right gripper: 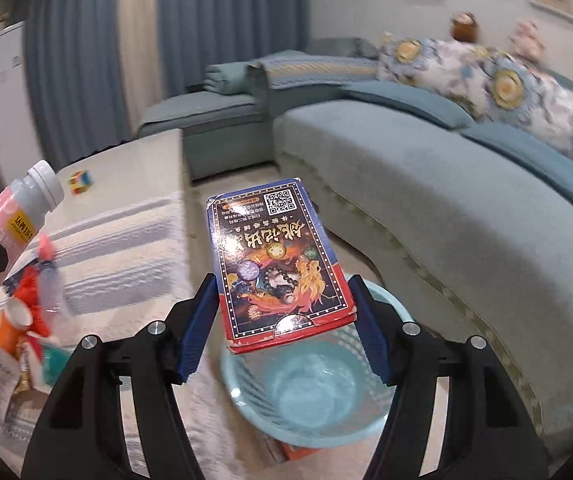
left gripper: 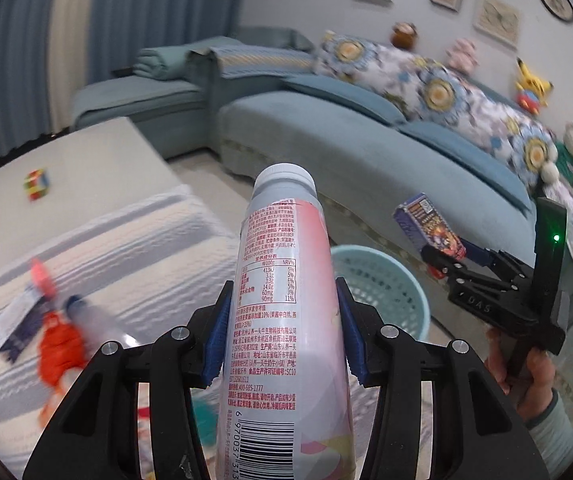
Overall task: Collect trash
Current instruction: 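Carry the card box over the blue basket and open the right tool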
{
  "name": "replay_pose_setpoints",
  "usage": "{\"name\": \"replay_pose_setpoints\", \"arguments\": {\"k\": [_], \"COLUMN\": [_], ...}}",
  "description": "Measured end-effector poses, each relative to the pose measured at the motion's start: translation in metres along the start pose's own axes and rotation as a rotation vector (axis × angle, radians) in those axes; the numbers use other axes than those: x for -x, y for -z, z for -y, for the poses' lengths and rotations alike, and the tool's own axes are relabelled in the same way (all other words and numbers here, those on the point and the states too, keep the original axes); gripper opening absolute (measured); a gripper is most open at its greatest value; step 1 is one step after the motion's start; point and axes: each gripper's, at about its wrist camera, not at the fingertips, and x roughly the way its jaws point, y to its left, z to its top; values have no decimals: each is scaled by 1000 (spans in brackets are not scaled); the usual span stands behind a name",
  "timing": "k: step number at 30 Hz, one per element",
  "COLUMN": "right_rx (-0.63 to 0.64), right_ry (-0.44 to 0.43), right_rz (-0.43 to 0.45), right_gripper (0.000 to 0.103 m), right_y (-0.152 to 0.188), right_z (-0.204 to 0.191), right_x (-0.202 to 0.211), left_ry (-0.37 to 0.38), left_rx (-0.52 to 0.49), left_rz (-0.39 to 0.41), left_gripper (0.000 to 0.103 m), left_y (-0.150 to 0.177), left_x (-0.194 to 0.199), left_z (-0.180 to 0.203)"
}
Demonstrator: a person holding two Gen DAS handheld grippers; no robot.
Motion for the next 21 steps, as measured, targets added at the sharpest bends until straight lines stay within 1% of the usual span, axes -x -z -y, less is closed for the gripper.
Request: {"name": "replay_pose_setpoints", "arguments": {"k": [3,6,10,15,17,19,20,21], "right_rx": [-57,-111,-164,-196,-200,-199,-200,-202], "right_ry": [36,60,85,104,103,80,80,81], "right_rz": [-28,-61,-118,-197,-222,-247,-253,-259], "right_gripper": [62,62,62,62,62,63,63,63], "right_y": [12,26,48,71,78,82,85,86], "right_z": [31,54,76,90,92,91,90,90], "right_x": [-9,-23,-43,-69,-77,-84,-85,-86], "left_ry": [2,-12,16,29,51,67,65,67], "left_rx": [-52,-120,-170,-202,-194,-175,-169,-171], "left_rz": [-41,-86,-151,-223,-251,-271,-269,-262], "left_gripper": [46,46,46,46,47,47,49,56], "left_y": [-5,1,13,32,36,38,38,38], "left_x": [-33,-64,-106,-149,-161,-167,-168,-166], "left_z": [27,56,85,98,96,94,93,91]}}
